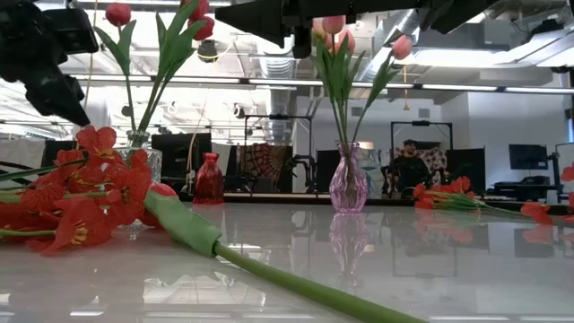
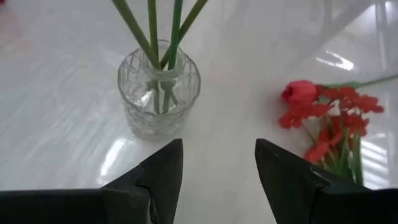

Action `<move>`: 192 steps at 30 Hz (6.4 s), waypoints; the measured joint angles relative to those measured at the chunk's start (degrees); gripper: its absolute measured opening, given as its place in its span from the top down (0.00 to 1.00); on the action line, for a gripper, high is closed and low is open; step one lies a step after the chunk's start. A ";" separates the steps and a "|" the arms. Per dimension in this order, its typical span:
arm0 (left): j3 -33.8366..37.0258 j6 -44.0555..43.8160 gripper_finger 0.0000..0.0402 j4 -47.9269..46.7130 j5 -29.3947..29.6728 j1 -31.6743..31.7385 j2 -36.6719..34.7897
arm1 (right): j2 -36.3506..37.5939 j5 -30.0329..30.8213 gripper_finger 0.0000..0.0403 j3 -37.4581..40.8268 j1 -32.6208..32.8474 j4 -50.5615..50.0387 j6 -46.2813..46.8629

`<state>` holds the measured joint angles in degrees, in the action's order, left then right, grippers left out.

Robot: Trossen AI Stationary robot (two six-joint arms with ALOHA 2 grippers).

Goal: Sort flowers into vase by color
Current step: Put the red tulip into the transparent vase

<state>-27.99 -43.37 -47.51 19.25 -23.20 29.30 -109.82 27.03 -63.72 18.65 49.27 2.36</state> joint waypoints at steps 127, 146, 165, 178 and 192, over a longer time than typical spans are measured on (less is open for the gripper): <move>3.04 16.35 0.64 47.65 2.20 -25.24 27.45 | -4.28 22.15 0.96 -25.17 17.68 -104.61 64.62; 2.99 26.41 0.64 97.47 5.45 -20.76 52.87 | 13.55 23.17 0.96 9.18 16.79 -26.78 25.35; 2.47 31.28 0.64 101.38 1.09 -9.53 54.18 | 19.51 12.75 0.95 12.44 11.05 -18.34 9.52; 2.29 42.71 0.64 111.98 1.05 -6.14 54.15 | 25.05 6.62 0.95 18.27 10.85 -9.94 2.04; -0.42 43.03 0.64 111.43 2.16 -6.16 54.14 | 24.24 0.70 0.95 18.23 9.91 -5.61 2.56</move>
<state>-28.41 -0.34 63.92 21.41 -29.36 83.44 -85.58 27.73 -45.50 28.56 43.66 4.92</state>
